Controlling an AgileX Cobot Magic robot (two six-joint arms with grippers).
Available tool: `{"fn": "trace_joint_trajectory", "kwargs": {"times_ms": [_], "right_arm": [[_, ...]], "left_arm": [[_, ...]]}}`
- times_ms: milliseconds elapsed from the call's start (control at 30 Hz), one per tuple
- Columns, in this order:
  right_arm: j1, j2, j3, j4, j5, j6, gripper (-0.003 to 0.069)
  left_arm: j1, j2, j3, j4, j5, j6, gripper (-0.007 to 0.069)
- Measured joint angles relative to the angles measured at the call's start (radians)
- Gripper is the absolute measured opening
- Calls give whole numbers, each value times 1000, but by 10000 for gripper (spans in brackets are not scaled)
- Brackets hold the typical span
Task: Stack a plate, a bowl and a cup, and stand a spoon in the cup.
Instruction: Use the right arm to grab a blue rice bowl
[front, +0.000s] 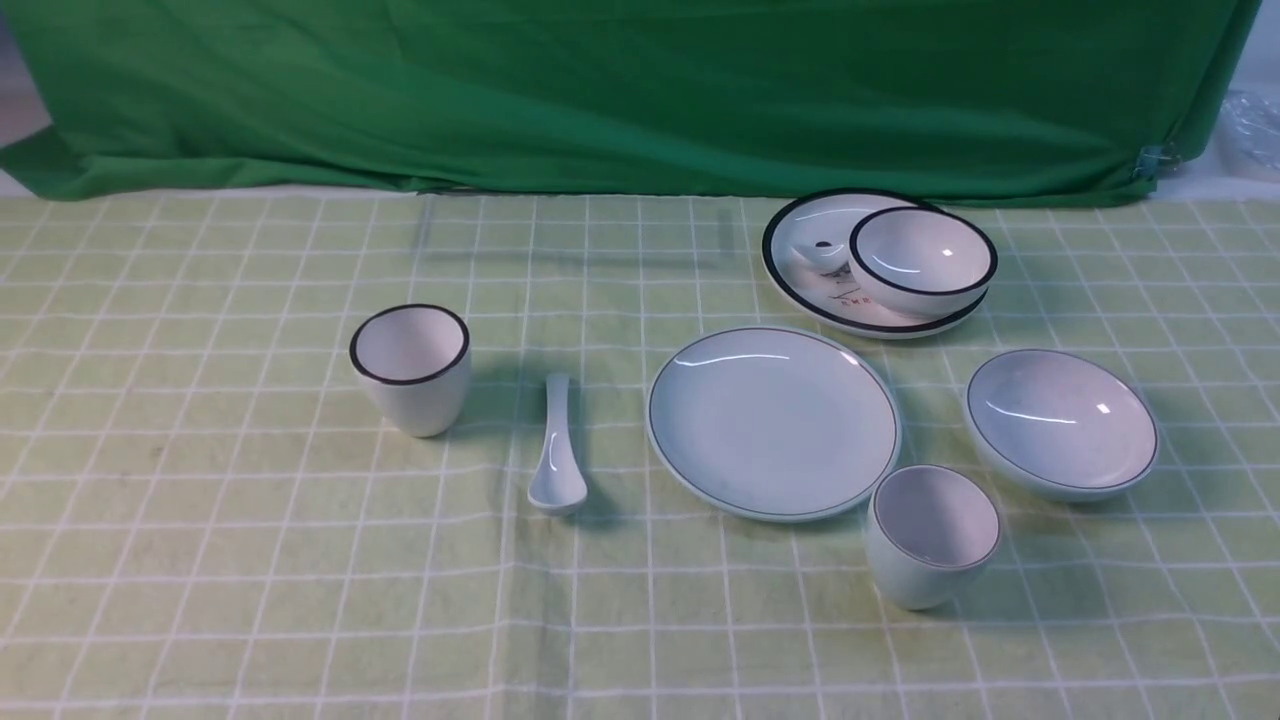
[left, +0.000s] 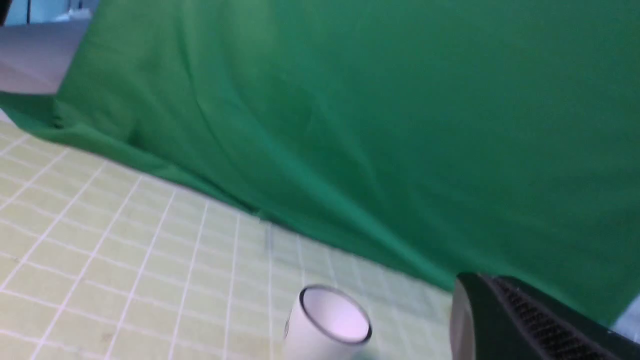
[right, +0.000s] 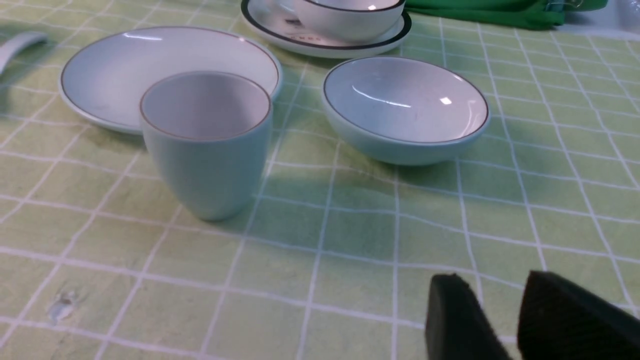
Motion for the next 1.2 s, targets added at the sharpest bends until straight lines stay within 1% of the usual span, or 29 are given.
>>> {"fn": "trace_joint_trajectory", "kwargs": {"times_ms": [33,67,100,167,200,300,400,500,533,567,600,633,733,800,833,867,933,967,1000,1033,1067,1100,1133,1167,1200], "right_arm": [[0,0,0,0,0,0,238],[0,0,0,0,0,0,238],[0,0,0,0,0,0,238],[0,0,0,0,0,0,238],[0,0,0,0,0,0,238],[0,0,0,0,0,0,238],[0,0,0,0,0,0,238],[0,0,0,12,-23,8,239],[0,0,0,55,-50,54,240],[0,0,0,76,-55,63,241],[0,0,0,153,-102,139,241],[0,0,0,194,-137,189,241],[0,0,0,245,-234,302,239],[0,0,0,260,-299,345,218],[2,0,-3,263,-294,351,206],[6,4,-12,265,-269,353,186],[29,71,-117,268,-148,329,121],[34,91,-129,267,-137,316,117],[47,163,-207,263,-66,264,99],[57,208,-250,255,-19,236,92],[70,323,-355,236,59,177,89],[81,414,-434,204,142,145,90],[84,491,-496,181,182,125,90],[86,609,-583,143,275,104,96],[86,629,-597,136,288,102,97]], "left_arm": [[-2,58,-38,-4,49,47,21],[-3,58,-47,-8,61,59,21],[-16,151,-105,-19,127,127,21],[-89,277,-187,-26,203,194,21],[-103,307,-198,-26,212,198,21],[-215,449,-267,-18,272,216,21],[-304,566,-314,-5,302,223,21],[-345,632,-323,1,298,225,21],[-356,657,-323,-1,298,227,21],[-356,664,-323,-2,298,226,21],[-361,687,-323,-8,302,238,21],[-364,703,-324,-9,312,256,21],[-364,747,-346,-11,363,294,21],[-364,790,-374,-10,417,319,21],[-364,801,-386,-9,432,328,21],[-365,820,-399,-9,445,336,21],[-367,866,-446,-10,464,359,21],[-368,875,-455,-10,465,362,21],[-375,899,-478,-10,470,372,21],[-383,918,-492,-10,473,378,21],[-400,946,-525,-9,478,385,21],[-420,966,-548,-7,481,386,21],[-445,983,-570,-2,484,387,21],[-478,996,-593,5,485,388,21],[-485,997,-593,5,486,388,21]]}}
